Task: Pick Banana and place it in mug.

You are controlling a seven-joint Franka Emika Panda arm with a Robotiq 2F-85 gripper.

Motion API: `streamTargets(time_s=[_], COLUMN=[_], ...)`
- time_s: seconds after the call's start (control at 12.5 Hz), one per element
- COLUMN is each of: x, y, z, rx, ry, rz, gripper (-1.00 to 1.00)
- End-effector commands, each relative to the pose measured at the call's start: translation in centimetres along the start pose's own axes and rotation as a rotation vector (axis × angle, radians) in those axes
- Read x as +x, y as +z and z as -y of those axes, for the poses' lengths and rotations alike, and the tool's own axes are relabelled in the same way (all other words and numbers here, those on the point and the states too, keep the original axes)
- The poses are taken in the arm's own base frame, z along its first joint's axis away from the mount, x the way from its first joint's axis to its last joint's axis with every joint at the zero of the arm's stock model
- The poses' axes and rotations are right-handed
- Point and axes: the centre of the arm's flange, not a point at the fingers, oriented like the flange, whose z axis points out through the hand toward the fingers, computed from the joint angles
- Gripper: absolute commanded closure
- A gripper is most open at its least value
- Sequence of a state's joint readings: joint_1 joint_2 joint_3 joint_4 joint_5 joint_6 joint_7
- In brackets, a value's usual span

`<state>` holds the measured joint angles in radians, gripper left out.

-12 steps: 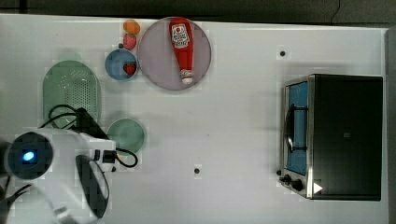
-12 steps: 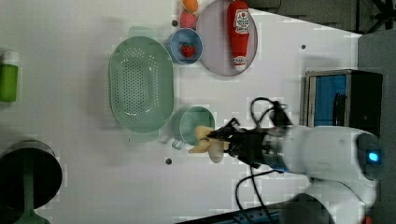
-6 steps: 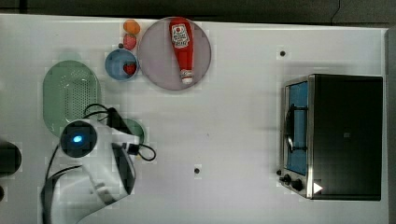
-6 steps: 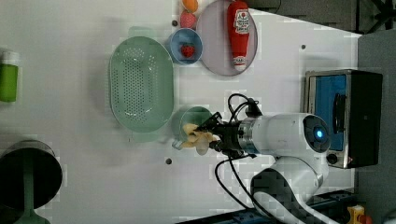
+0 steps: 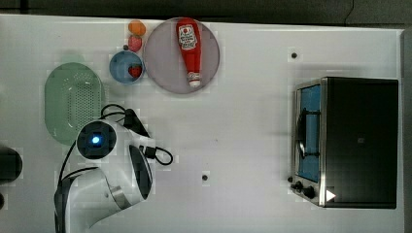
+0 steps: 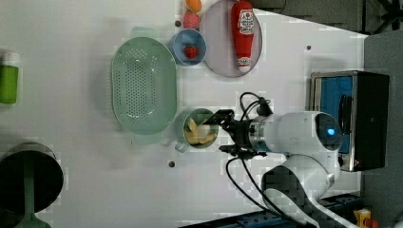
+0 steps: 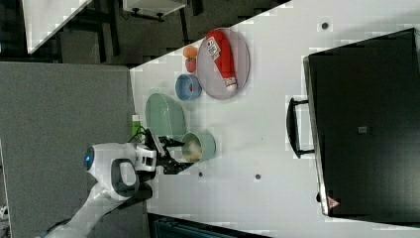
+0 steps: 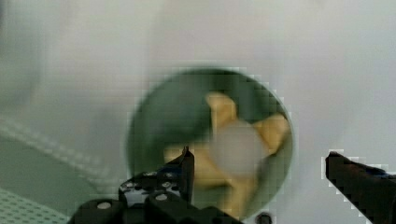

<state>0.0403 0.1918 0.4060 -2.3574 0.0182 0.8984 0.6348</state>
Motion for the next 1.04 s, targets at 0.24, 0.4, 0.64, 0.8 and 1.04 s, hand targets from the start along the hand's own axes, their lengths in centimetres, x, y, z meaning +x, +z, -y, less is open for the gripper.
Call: streamTargets(time_s=[0.24, 0.4, 0.64, 0.8, 1.04], x=[1.2, 3.8, 9.7, 13.5, 19.0], y=[-15.1, -20.5, -27.9, -31.7, -35.6], z=[-0.5, -2.3, -5.5, -8.0, -11.7], rx=[0.099, 0.063, 0.074, 0.076, 0.097], ry=[0.079, 0.062, 0.038, 0.044, 0.051], rz=[-0.100, -0.109, -0.100, -0.084, -0.081], gripper=[-1.00, -1.00, -1.00, -1.00, -1.00])
